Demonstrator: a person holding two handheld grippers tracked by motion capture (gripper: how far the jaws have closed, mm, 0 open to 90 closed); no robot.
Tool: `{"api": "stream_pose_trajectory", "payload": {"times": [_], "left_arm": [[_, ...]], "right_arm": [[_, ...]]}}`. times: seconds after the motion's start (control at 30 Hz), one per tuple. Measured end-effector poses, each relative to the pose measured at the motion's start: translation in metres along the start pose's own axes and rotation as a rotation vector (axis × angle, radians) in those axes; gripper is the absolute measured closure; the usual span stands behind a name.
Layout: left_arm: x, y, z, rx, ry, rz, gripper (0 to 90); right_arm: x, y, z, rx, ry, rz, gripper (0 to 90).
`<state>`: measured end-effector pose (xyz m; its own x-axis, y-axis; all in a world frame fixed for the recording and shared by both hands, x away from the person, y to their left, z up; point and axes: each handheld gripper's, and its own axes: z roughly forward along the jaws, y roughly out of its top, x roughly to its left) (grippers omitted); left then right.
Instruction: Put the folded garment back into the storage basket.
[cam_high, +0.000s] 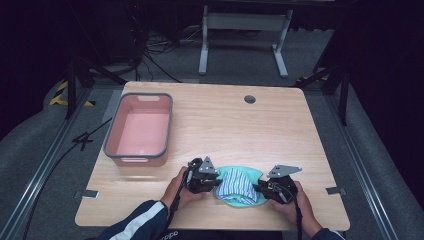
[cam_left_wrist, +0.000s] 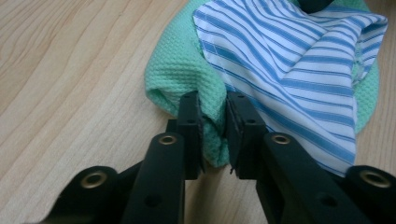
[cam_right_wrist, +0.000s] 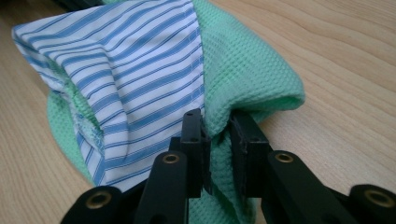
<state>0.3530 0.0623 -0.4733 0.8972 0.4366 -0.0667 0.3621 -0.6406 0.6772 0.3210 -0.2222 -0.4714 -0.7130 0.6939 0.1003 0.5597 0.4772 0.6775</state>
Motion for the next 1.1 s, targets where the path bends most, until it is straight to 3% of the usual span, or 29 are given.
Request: {"api": "stream_pose_trajectory", "payload": {"times": [0.07, 0.27, 0.4, 0.5, 0.53, 0.77, 1.1], "left_arm": [[-0.001, 0.002, -0.001, 0.013, 0.001, 0.022, 80.5], [-0.004, 0.011, -0.001, 0.039, -0.010, 0.032, 81.5], [-0.005, 0.017, -0.004, 0.028, -0.008, 0.053, 81.6], [-0.002, 0.019, -0.008, 0.001, -0.001, 0.036, 81.7], [-0.001, 0.020, -0.008, -0.007, -0.016, 0.026, 82.1], [0.001, 0.030, -0.015, -0.007, -0.022, 0.081, 83.1], [0.014, 0.043, -0.035, -0.029, 0.017, 0.080, 83.3]], "right_arm": [[-0.001, 0.001, -0.003, -0.010, 0.008, 0.002, 80.5], [-0.004, 0.005, -0.010, -0.033, 0.000, 0.015, 81.4], [-0.002, 0.010, -0.014, -0.037, -0.010, 0.006, 81.8], [-0.003, 0.012, -0.013, -0.037, -0.019, 0.005, 81.9], [-0.003, 0.013, -0.013, -0.041, -0.021, 0.009, 81.8], [-0.005, 0.024, -0.017, -0.065, -0.027, -0.009, 81.8], [-0.006, 0.043, -0.024, -0.109, -0.031, -0.016, 81.8]]}}
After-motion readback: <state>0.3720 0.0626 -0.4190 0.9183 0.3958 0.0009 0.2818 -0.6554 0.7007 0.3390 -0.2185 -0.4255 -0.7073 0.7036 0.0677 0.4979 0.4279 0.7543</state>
